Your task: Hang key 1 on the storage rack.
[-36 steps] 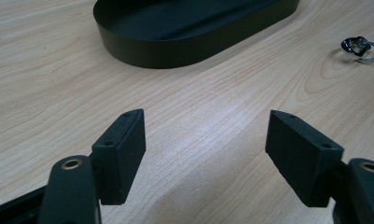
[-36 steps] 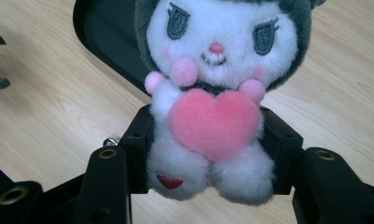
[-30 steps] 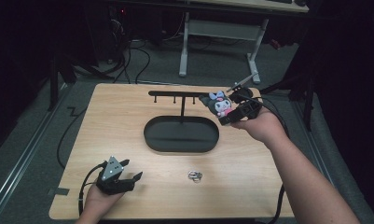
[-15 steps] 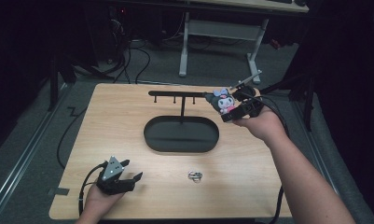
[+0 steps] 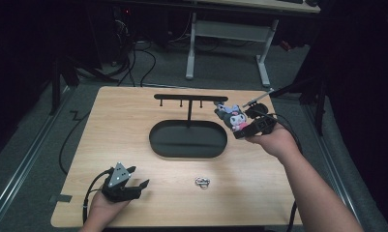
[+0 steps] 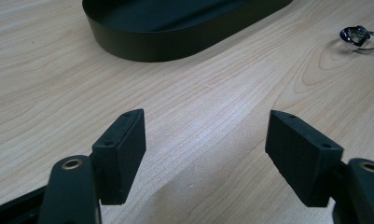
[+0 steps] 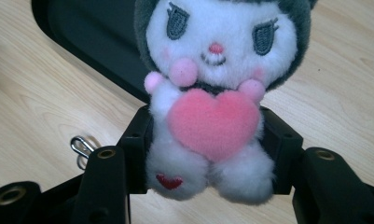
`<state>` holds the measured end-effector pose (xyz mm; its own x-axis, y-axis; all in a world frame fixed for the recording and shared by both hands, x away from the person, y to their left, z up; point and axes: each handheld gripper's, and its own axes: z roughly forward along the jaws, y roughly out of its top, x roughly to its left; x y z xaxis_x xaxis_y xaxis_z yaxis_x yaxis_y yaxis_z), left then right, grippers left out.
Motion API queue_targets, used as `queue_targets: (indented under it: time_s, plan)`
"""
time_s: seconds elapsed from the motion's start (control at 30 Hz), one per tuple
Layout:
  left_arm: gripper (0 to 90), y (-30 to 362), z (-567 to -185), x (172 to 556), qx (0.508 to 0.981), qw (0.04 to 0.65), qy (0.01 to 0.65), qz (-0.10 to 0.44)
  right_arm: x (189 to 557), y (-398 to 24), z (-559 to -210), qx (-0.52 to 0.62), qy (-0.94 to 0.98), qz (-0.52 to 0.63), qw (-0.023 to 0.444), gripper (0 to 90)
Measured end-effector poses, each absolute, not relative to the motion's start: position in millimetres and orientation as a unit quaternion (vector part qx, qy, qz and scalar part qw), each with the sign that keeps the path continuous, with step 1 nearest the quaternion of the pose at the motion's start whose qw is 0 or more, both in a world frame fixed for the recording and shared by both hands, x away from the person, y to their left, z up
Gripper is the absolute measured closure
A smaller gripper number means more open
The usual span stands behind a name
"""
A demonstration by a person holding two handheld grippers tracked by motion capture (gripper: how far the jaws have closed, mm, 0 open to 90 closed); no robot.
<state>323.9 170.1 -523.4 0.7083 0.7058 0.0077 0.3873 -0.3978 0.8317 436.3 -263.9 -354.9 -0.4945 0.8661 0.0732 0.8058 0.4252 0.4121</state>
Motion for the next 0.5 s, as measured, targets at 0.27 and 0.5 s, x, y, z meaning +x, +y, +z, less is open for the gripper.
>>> queue_targets:
  time_s: [0.27, 0.5]
  plan:
    - [29.5, 170, -524, 324, 0.818, 0.433, 0.333, 0.182, 443, -258, -381, 0.497, 0.843, 0.191, 0.078, 46.4]
    - [29.5, 170, -524, 324, 0.816, 0.435, 0.334, 0.182, 451, -251, -393, 0.502, 0.839, 0.19, 0.085, 45.3]
